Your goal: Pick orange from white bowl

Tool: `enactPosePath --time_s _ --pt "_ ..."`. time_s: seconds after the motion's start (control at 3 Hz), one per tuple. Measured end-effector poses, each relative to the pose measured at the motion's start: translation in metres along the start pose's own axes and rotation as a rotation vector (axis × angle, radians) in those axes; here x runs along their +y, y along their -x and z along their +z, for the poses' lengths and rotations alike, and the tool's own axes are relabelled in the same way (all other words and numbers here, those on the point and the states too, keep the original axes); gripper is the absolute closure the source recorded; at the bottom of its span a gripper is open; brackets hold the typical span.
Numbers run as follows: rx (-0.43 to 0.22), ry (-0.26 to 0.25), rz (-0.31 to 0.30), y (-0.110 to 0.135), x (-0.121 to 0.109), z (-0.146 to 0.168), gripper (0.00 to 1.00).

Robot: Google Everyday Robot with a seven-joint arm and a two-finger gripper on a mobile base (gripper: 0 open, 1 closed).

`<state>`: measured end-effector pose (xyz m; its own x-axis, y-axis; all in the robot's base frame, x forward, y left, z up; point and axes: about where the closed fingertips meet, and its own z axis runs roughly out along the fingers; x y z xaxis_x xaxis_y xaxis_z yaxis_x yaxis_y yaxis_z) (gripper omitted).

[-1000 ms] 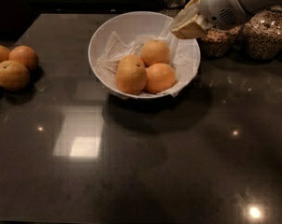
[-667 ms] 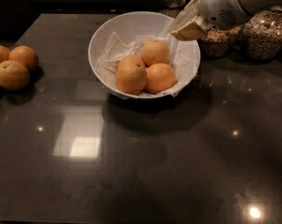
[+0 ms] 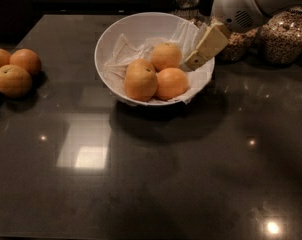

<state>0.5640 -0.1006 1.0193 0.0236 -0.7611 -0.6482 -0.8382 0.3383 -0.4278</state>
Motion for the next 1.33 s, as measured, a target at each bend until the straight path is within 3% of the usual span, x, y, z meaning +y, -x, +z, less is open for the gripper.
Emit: enactPosePath --time_s 0.33,1.0,1.33 --pt "-0.011 0.001 0.000 0.002 0.001 0.001 0.00" --pt "-0.051 0.093 -0.051 0.022 0.023 0.011 0.41" --pt "-0.052 0.099 -0.055 0.023 0.025 0.011 0.43"
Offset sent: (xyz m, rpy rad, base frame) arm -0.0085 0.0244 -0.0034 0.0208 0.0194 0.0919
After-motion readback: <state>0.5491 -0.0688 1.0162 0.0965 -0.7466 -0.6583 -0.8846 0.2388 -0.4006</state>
